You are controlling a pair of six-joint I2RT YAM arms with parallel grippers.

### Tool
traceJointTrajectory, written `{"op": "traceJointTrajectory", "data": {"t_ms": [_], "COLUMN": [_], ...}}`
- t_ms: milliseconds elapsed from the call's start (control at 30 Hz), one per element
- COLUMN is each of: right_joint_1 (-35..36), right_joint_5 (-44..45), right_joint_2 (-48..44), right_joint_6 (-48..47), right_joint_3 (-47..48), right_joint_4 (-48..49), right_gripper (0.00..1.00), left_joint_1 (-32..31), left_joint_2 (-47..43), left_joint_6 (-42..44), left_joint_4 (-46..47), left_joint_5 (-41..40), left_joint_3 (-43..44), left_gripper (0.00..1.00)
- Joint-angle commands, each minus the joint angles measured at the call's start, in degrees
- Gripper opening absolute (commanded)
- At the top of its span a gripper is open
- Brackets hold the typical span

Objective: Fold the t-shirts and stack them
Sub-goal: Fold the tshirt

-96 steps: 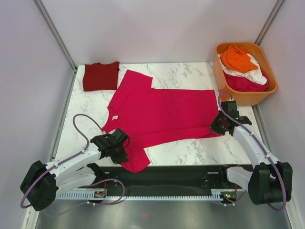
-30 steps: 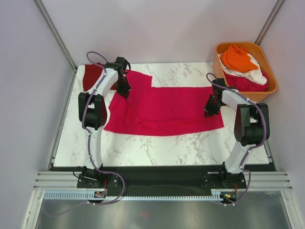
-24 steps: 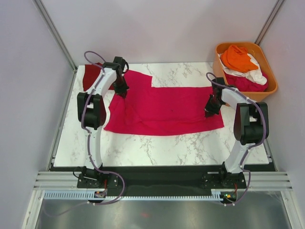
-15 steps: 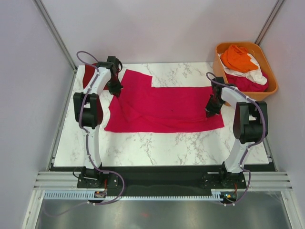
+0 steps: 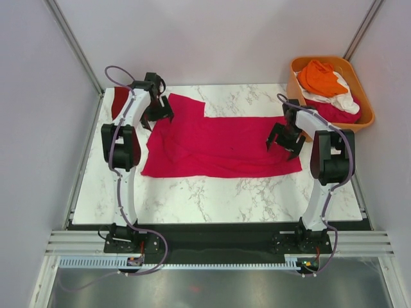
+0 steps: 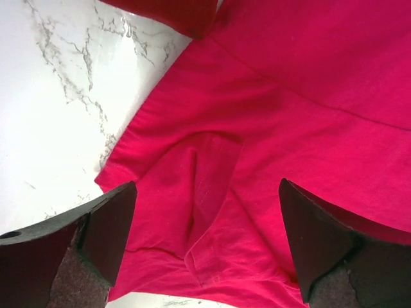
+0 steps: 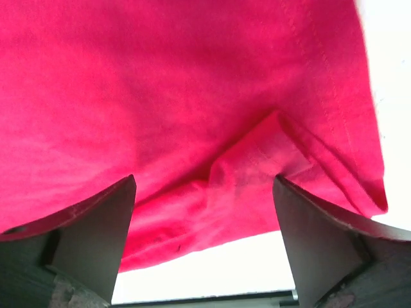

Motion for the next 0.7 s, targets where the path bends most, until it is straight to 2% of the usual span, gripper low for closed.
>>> {"op": "traceJointTrajectory", "data": {"t_ms": [0,67,133,167,200,233,267,300,367,400,467,500,567,667], "right_joint_1": [-1.94,2.02,10.01,13.34,20.16,23.28,26.18,30.99,34.45,37.25,39.30,40.52,41.23,42.03], "right_joint_5": [14.50,18.28,19.52,19.18,18.82,17.17,16.02,15.40,11.81,9.09,0.74,-1.98,-5.78,-10.35], "right_joint_2": [-3.73,-6.55,-10.69,-12.79,-13.33,-13.42,-13.16,-11.68,-9.48,-6.77,-3.68,-0.19,4.30,7.92], "right_joint_6": [1.03,-1.08,-3.71,-4.94,-6.00,-6.80,-7.85,-8.03,-7.86,-8.21,-8.73,-8.74,-8.21,-8.30], "right_joint_3": [8.44,11.08,12.14,11.97,11.70,11.79,12.14,12.58,13.63,13.72,15.03,15.74,18.11,20.92], "right_joint_4": [11.06,11.32,13.93,15.35,16.67,17.72,18.87,19.05,20.19,21.41,23.79,24.23,24.76,25.29], "right_gripper": [0.98,0.98,0.98,0.98,0.97,0.96,0.95,0.92,0.90,0.85,0.84,0.82,0.79,0.77], "left_joint_1": [0.06,0.06,-0.03,-0.12,-0.12,-0.12,-0.12,-0.12,0.06,0.06,0.32,1.89,5.13,6.91], "left_joint_2": [-6.78,-12.83,-21.06,-24.25,-27.42,-31.19,-36.88,-39.90,-43.69,-47.36,-50.20,-51.78,-51.88,-49.78], "left_joint_6": [1.85,1.59,-0.33,-0.96,-1.48,-1.84,-2.97,-3.68,-4.91,-4.92,-4.92,-7.18,-9.40,-10.10], "left_joint_4": [0.49,0.40,1.45,2.85,4.60,9.75,11.54,13.39,16.13,16.13,16.13,19.09,25.25,27.55], "left_joint_5": [-1.79,-3.98,-5.22,-5.14,-4.70,-3.91,-3.38,-3.21,-2.59,-2.59,-2.59,-2.33,4.58,5.06], "left_joint_3": [2.58,-0.30,-5.74,-14.64,-20.13,-25.93,-36.34,-40.88,-50.97,-53.90,-61.79,-64.11,-69.11,-72.03], "left_gripper": [1.00,1.00,1.00,1.00,1.00,1.00,1.00,1.00,1.00,1.00,1.00,0.98,0.96,0.91]}}
